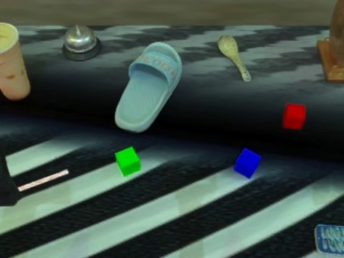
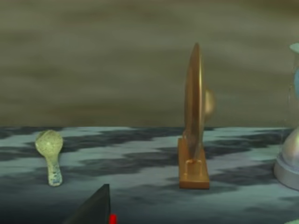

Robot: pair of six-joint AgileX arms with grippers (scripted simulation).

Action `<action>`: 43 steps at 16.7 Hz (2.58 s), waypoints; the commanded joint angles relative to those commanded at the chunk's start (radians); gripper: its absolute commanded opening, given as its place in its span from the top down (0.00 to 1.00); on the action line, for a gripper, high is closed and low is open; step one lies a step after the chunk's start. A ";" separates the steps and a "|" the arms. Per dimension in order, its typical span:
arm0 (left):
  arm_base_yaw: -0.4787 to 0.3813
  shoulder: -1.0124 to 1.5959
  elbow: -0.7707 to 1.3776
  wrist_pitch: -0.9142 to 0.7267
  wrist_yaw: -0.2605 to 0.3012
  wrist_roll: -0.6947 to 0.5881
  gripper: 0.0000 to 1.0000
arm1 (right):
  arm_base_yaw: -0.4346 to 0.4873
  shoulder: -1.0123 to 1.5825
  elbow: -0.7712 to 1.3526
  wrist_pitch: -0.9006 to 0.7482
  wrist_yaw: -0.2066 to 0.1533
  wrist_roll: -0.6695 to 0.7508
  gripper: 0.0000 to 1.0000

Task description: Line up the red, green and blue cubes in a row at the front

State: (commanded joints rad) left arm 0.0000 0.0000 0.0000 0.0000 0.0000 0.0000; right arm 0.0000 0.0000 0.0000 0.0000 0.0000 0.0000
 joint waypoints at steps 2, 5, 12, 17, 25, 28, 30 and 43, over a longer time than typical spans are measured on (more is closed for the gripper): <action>0.000 0.000 0.000 0.000 0.000 0.000 0.00 | 0.000 0.000 0.000 0.000 0.000 0.000 0.00; 0.000 0.000 0.000 0.000 0.000 0.000 0.00 | 0.008 0.061 0.061 -0.041 -0.002 0.014 0.00; 0.000 0.000 0.000 0.000 0.000 0.000 0.00 | 0.049 0.571 0.543 -0.337 0.001 0.102 0.00; 0.000 0.000 0.000 0.000 0.000 0.000 0.00 | 0.091 1.170 1.029 -0.642 0.007 0.183 0.00; 0.000 0.000 0.000 0.000 0.000 0.000 0.00 | 0.155 2.019 1.714 -1.082 0.013 0.304 0.00; 0.000 0.000 0.000 0.000 0.000 0.000 0.00 | 0.172 2.210 1.900 -1.188 0.010 0.337 0.00; 0.000 0.000 0.000 0.000 0.000 0.000 0.00 | 0.180 2.300 1.993 -1.234 0.007 0.352 0.00; 0.000 0.000 0.000 0.000 0.000 0.000 0.00 | 0.184 2.399 1.976 -1.147 0.005 0.362 0.00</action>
State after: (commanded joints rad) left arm 0.0000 0.0000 0.0000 0.0000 0.0000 0.0000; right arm 0.1840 2.3992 1.9757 -1.1468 0.0052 0.3623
